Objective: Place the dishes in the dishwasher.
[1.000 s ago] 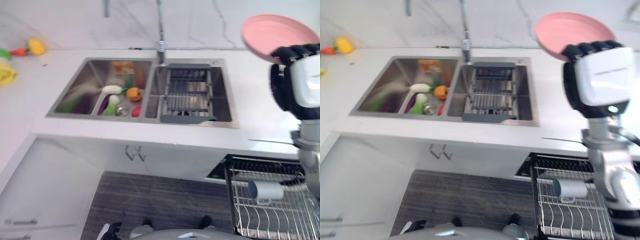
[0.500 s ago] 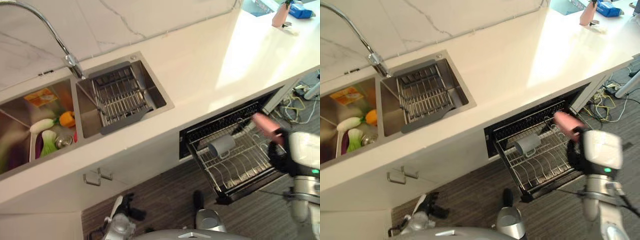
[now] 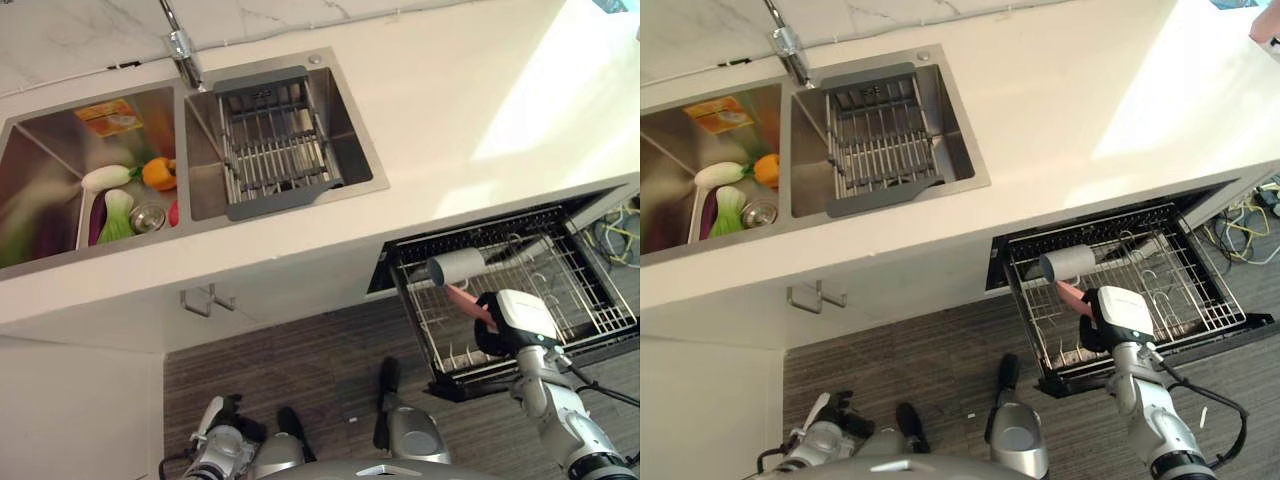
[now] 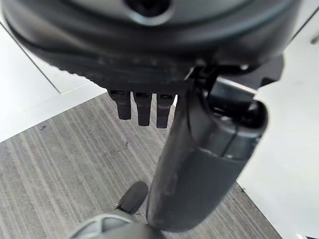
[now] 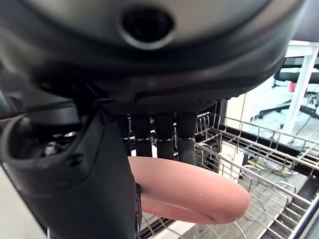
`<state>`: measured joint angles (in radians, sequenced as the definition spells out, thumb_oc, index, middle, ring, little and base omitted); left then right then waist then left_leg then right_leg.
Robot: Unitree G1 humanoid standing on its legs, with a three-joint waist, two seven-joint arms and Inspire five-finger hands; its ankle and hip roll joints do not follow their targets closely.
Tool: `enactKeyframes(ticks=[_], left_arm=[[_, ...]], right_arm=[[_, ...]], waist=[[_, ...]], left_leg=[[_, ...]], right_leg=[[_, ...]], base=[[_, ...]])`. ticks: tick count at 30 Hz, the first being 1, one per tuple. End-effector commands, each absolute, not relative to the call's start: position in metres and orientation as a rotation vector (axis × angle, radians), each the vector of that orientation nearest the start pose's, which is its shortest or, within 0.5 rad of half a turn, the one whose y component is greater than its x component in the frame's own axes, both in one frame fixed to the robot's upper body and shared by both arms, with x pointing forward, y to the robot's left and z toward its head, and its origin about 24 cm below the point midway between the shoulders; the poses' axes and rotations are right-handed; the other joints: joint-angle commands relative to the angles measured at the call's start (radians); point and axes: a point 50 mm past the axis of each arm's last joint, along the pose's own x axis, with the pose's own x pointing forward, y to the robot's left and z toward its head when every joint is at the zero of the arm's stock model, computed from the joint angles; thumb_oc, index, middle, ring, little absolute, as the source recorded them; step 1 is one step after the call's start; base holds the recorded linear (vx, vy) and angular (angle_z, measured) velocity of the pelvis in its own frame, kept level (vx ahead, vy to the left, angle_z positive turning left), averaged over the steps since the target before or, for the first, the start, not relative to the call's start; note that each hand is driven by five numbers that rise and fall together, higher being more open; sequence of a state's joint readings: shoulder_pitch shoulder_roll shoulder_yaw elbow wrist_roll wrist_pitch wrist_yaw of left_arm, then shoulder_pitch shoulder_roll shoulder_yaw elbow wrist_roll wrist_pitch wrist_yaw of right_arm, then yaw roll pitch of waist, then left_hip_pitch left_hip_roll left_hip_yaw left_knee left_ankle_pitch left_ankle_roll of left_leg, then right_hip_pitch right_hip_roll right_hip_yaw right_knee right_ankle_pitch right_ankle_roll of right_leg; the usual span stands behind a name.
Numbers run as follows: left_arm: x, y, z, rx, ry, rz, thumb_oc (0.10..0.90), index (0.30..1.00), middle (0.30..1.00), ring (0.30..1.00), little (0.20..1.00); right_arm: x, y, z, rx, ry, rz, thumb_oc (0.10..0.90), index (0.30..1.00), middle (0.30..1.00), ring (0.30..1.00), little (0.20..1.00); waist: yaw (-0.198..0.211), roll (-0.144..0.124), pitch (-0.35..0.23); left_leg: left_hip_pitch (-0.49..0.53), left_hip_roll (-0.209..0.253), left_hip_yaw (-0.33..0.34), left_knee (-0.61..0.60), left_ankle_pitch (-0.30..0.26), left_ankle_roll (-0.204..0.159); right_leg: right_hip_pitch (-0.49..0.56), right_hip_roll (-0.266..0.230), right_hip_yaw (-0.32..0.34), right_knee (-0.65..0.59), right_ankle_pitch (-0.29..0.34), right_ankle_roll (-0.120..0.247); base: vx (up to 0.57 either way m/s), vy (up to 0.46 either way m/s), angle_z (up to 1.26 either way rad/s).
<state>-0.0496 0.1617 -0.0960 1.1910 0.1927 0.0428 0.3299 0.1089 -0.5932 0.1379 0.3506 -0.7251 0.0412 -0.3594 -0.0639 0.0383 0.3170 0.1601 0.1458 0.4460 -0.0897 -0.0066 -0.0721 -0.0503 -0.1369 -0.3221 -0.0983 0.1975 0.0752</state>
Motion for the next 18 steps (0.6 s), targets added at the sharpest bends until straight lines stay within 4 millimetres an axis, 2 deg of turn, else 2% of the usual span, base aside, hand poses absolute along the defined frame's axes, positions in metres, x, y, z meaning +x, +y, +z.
enactKeyframes(ticks=[1, 4, 5, 6, 8, 11, 12, 13, 15, 16, 17, 18], left_arm=[[0.105, 0.238, -0.154, 0.666, 1.153, 0.214, 0.8, 0.9, 0.9, 0.9, 0.9], [0.103, 0.238, -0.155, 0.666, 1.163, 0.213, 0.8, 0.9, 0.9, 0.9, 0.9], [0.103, 0.238, -0.155, 0.664, 1.166, 0.213, 0.8, 0.9, 0.9, 0.9, 0.9], [0.102, 0.238, -0.156, 0.669, 1.176, 0.21, 0.8, 0.9, 0.9, 0.9, 0.9], [0.102, 0.237, -0.156, 0.682, 1.18, 0.18, 0.8, 0.9, 0.9, 0.9, 0.9], [0.101, 0.236, -0.157, 0.69, 1.187, 0.141, 0.8, 0.9, 0.9, 0.9, 0.9], [0.101, 0.236, -0.157, 0.689, 1.191, 0.134, 0.8, 0.9, 0.9, 0.9, 0.9], [0.1, 0.237, -0.157, 0.672, 1.195, 0.147, 0.8, 0.9, 0.9, 0.9, 0.9], [0.101, 0.236, -0.157, 0.649, 1.186, 0.163, 0.8, 0.9, 0.9, 0.9, 0.9], [0.101, 0.235, -0.157, 0.64, 1.183, 0.173, 0.8, 0.9, 0.9, 0.9, 0.9], [0.102, 0.235, -0.157, 0.641, 1.182, 0.172, 0.8, 0.9, 0.9, 0.9, 0.9], [0.105, 0.233, -0.156, 0.632, 1.174, 0.172, 0.8, 0.9, 0.9, 0.9, 0.9]], right_arm=[[0.229, -0.289, 0.043, -1.395, 0.017, -0.272, 0.8, 0.9, 0.9, 0.9, 0.9], [0.227, -0.294, 0.053, -1.369, -0.009, -0.315, 0.8, 0.9, 0.9, 0.9, 0.9], [0.226, -0.294, 0.057, -1.303, -0.016, -0.336, 0.8, 0.9, 0.9, 0.9, 0.9], [0.224, -0.294, 0.063, -1.152, -0.035, -0.375, 0.8, 0.9, 0.9, 0.9, 0.9], [0.22, -0.293, 0.068, -1.016, -0.05, -0.379, 0.8, 0.9, 0.9, 0.9, 0.9], [0.215, -0.296, 0.077, -0.934, -0.066, -0.367, 0.8, 0.9, 0.9, 0.9, 0.9], [0.21, -0.3, 0.086, -0.906, -0.088, -0.379, 0.8, 0.9, 0.9, 0.9, 0.9], [0.199, -0.315, 0.098, -0.902, -0.108, -0.458, 0.8, 0.9, 0.9, 0.9, 0.9], [0.184, -0.336, 0.09, -0.878, -0.043, -0.59, 0.8, 0.9, 0.9, 0.9, 0.9], [0.174, -0.348, 0.08, -0.863, 0.022, -0.672, 0.8, 0.9, 0.9, 0.9, 0.9], [0.174, -0.348, 0.08, -0.862, 0.021, -0.673, 0.8, 0.9, 0.9, 0.9, 0.9], [0.156, -0.373, 0.056, -0.883, 0.188, -0.797, 0.8, 0.9, 0.9, 0.9, 0.9]], waist=[[0.008, -0.031, -0.032], [0.006, -0.032, -0.036], [0.003, -0.032, -0.037], [-0.002, -0.034, -0.038], [-0.011, -0.039, -0.041], [-0.021, -0.043, -0.046], [-0.028, -0.045, -0.048], [-0.044, -0.047, -0.052], [-0.061, -0.049, -0.054], [-0.069, -0.049, -0.057], [-0.066, -0.048, -0.058], [-0.076, -0.048, -0.059]], left_leg=[[-0.048, 0.023, 0.0, 0.025, 0.067, -0.058], [-0.05, 0.029, 0.0, 0.023, 0.074, -0.06], [-0.049, 0.03, 0.0, 0.022, 0.075, -0.061], [-0.047, 0.032, 0.001, 0.022, 0.077, -0.062], [-0.044, 0.036, 0.007, 0.021, 0.079, -0.063], [-0.04, 0.041, 0.012, 0.02, 0.082, -0.066], [-0.038, 0.044, 0.015, 0.02, 0.083, -0.068], [-0.034, 0.047, 0.024, 0.018, 0.085, -0.07], [-0.026, 0.049, 0.033, 0.018, 0.081, -0.071], [-0.026, 0.051, 0.037, 0.017, 0.081, -0.072], [-0.029, 0.051, 0.039, 0.016, 0.086, -0.071], [-0.026, 0.053, 0.043, 0.016, 0.081, -0.073]], right_leg=[[0.102, -0.09, -0.013, 0.109, -0.198, 0.11], [0.107, -0.083, -0.02, 0.1, -0.196, 0.107], [0.109, -0.079, -0.019, 0.097, -0.196, 0.105], [0.11, -0.076, -0.02, 0.094, -0.197, 0.104], [0.112, -0.068, -0.015, 0.089, -0.198, 0.102], [0.113, -0.06, -0.011, 0.083, -0.199, 0.099], [0.112, -0.056, -0.008, 0.082, -0.2, 0.099], [0.108, -0.048, 0.003, 0.08, -0.2, 0.098], [0.105, -0.044, 0.012, 0.082, -0.204, 0.099], [0.102, -0.04, 0.017, 0.083, -0.204, 0.097], [0.097, -0.04, 0.018, 0.083, -0.2, 0.096], [0.097, -0.036, 0.023, 0.083, -0.203, 0.096]], base=[[0.01, -0.022, 0.11], [0.0, -0.024, 0.13], [0.01, -0.023, 0.13], [0.01, -0.021, 0.08], [0.0, 0.0, 0.0], [0.0, -0.012, -0.04], [0.02, -0.016, -0.08], [0.03, -0.011, -0.04], [0.02, -0.003, -0.08], [0.0, -0.003, -0.28], [0.0, -0.002, -0.34], [-0.01, -0.004, -0.38]])
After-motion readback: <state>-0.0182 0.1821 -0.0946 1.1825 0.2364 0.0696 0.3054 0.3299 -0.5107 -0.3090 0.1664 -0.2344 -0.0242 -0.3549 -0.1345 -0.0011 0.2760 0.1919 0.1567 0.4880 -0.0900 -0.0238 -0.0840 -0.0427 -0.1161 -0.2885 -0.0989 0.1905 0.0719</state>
